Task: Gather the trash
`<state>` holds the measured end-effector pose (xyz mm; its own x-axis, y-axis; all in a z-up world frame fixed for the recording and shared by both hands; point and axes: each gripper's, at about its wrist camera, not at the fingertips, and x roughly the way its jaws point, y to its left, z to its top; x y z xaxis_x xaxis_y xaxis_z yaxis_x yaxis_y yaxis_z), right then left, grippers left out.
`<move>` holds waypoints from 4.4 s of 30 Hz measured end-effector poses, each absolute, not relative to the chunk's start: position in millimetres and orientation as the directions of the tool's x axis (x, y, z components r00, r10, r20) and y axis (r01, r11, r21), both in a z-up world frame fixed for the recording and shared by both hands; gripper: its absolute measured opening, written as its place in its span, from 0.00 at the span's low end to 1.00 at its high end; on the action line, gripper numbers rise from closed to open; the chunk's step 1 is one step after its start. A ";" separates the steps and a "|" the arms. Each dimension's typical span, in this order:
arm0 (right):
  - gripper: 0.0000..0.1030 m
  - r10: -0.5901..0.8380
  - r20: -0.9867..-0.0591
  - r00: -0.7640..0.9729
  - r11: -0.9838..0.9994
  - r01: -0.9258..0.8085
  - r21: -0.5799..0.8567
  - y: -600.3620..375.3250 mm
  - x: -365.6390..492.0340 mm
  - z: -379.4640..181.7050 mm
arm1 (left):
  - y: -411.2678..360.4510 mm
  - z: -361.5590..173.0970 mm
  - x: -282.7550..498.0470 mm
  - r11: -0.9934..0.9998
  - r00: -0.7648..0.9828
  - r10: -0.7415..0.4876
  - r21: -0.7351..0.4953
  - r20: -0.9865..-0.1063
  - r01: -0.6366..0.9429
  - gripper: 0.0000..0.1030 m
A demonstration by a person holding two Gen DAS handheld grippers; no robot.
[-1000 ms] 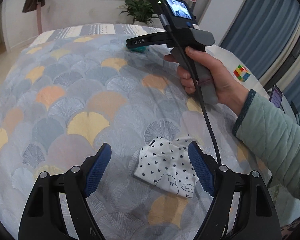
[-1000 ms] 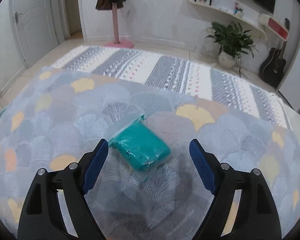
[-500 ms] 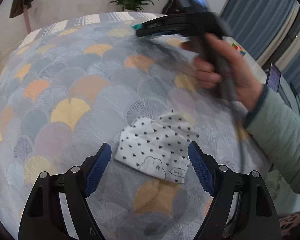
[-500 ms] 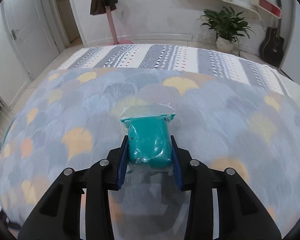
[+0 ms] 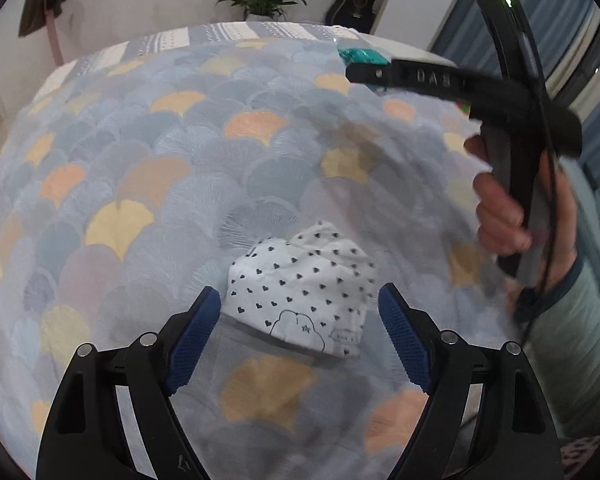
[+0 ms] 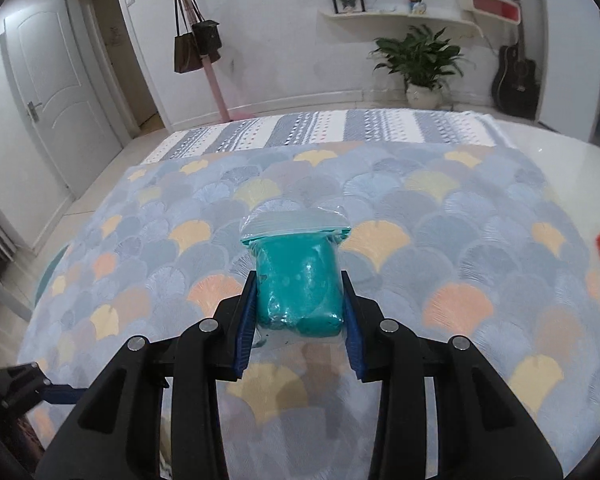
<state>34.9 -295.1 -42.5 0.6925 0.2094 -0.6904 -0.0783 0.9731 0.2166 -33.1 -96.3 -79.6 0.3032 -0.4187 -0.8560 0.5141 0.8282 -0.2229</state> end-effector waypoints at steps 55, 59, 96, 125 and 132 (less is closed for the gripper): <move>0.34 0.278 -0.680 0.679 0.943 -0.057 0.329 -323.1 -5.3 -55.4 | -81.1 -76.5 -5.8 0.901 0.527 -0.383 -0.181 -0.759 0.394 0.64; 0.34 0.294 -0.683 0.669 0.937 -0.061 0.344 -320.4 -3.0 -59.0 | -65.6 -98.7 13.6 0.931 0.487 -0.327 -0.187 -0.810 0.314 0.68; 0.34 0.289 -0.681 0.672 0.941 -0.069 0.332 -319.2 -8.0 -53.1 | -85.7 -84.6 20.8 0.870 0.471 -0.417 -0.192 -0.777 0.454 0.15; 0.34 0.307 -0.686 0.660 0.933 -0.067 0.353 -321.5 -16.4 -62.3 | -76.6 -102.2 -14.1 0.615 0.122 -0.608 -0.368 -0.784 0.697 0.66; 0.34 0.312 -0.686 0.657 0.933 -0.075 0.352 -317.3 -16.0 -61.2 | -70.0 -103.9 -17.7 0.558 0.071 -0.653 -0.416 -0.754 0.718 0.63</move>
<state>-16.0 -317.3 -61.2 0.6568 0.3124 -0.6863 -0.0754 0.9328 0.3525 -17.7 -70.0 -103.9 0.0711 -0.6533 -0.7537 0.7179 0.5581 -0.4161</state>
